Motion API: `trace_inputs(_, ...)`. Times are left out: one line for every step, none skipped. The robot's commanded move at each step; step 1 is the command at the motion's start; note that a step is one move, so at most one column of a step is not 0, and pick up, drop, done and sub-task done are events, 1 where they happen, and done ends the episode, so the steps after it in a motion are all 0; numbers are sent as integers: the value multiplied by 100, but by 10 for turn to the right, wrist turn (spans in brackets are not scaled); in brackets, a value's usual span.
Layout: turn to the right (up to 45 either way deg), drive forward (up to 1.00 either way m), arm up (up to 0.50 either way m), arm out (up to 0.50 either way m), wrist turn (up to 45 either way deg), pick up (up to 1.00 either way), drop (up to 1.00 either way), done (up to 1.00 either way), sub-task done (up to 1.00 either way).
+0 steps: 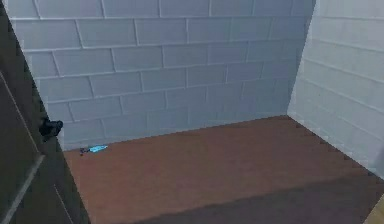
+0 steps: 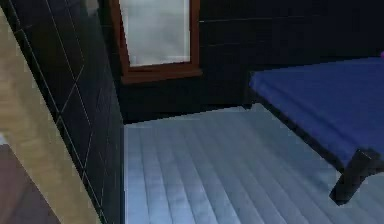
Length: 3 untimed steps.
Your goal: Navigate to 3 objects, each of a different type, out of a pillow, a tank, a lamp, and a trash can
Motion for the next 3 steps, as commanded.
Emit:
trace_inputs(-150, 0, 0, 0, 0, 0, 0, 0, 0)
trace_inputs(0, 100, 0, 0, 0, 0, 0, 0, 0)
trace_inputs(-30, 0, 0, 0, 0, 0, 0, 0, 0)
